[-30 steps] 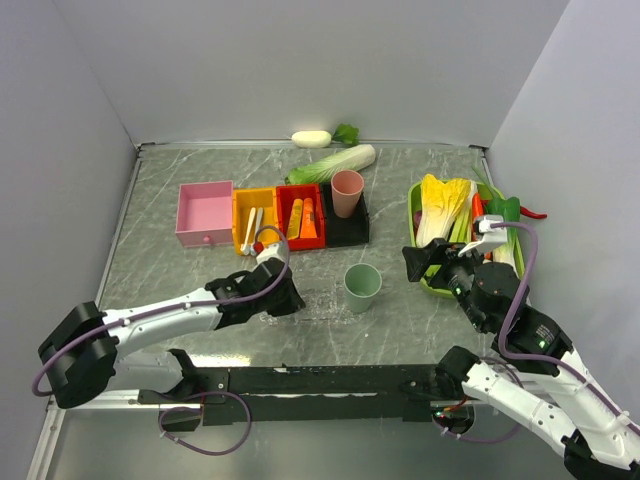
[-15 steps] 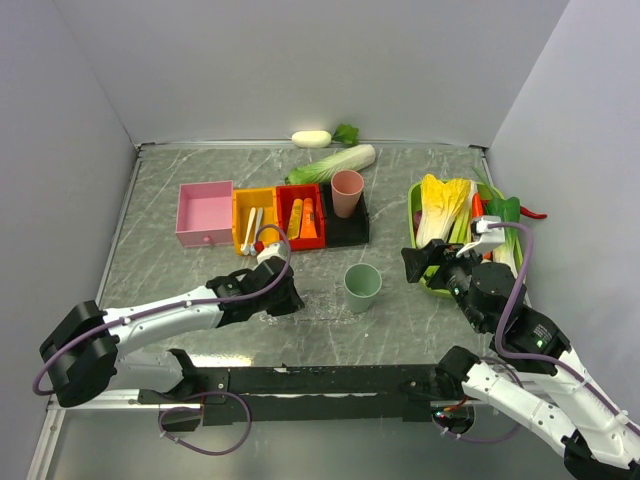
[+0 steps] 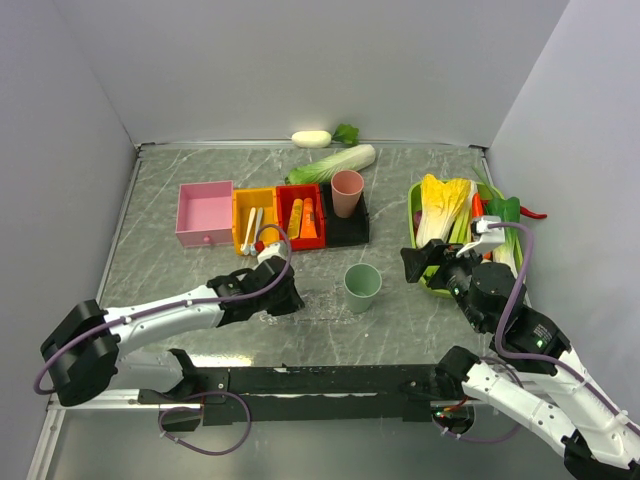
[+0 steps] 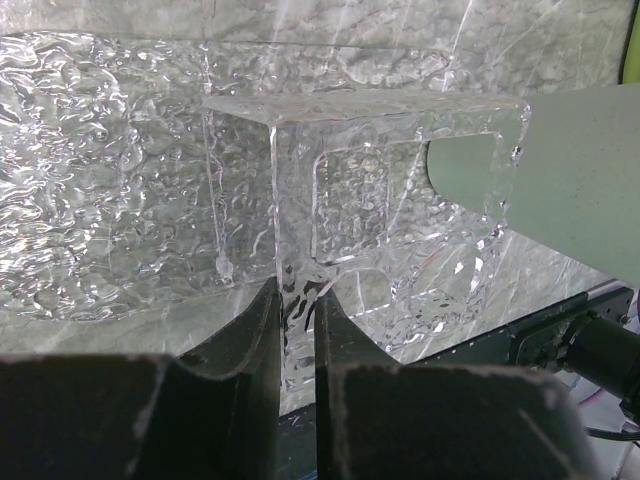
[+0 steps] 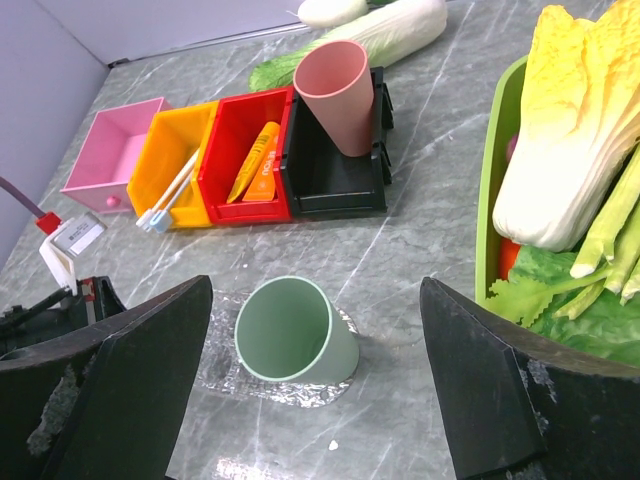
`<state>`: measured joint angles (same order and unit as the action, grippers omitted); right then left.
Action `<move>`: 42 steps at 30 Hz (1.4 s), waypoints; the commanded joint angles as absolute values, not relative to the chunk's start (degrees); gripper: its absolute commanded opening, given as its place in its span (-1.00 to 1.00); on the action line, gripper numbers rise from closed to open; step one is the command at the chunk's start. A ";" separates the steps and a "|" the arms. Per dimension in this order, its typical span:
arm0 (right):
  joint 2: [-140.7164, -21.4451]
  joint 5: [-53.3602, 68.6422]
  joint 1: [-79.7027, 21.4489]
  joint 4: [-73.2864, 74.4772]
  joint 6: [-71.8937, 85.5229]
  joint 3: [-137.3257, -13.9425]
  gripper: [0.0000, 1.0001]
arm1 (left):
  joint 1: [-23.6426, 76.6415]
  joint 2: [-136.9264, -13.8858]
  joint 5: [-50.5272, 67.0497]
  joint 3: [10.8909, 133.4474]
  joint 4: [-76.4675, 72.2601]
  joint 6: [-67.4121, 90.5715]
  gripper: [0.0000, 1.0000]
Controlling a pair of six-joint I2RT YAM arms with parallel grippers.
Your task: Prepare toiletry sets of a toothbrush and toothpaste on the tray
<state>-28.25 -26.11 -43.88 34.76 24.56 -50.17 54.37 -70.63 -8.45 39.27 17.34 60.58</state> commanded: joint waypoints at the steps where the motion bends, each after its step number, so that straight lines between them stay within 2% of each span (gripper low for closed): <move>1: -27.77 -27.07 -43.86 34.19 24.26 -50.19 0.84 | 54.49 -70.84 -9.14 41.75 16.17 60.12 -0.75; 15: -28.12 -26.72 -43.95 33.84 24.52 -49.83 0.84 | 54.49 -70.93 -9.76 42.19 16.87 60.12 -0.33; 29: -28.13 -26.81 -43.94 34.28 24.79 -49.66 0.85 | 54.49 -69.17 -9.84 41.84 15.73 58.54 -0.12; 33: -27.95 -26.37 -43.94 34.01 24.87 -49.57 0.85 | 54.41 -67.50 -10.37 41.40 15.29 57.31 0.08; 41: -28.30 -26.10 -43.86 34.45 25.05 -49.92 0.86 | 54.49 -64.17 -14.14 42.89 20.30 54.24 0.31; 42: -28.39 -26.10 -43.86 34.37 25.05 -49.92 0.86 | 54.41 -63.81 -14.67 43.24 20.91 54.05 0.41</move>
<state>-28.25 -25.93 -43.88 34.79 24.62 -50.13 54.37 -66.15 -11.05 40.27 18.46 56.62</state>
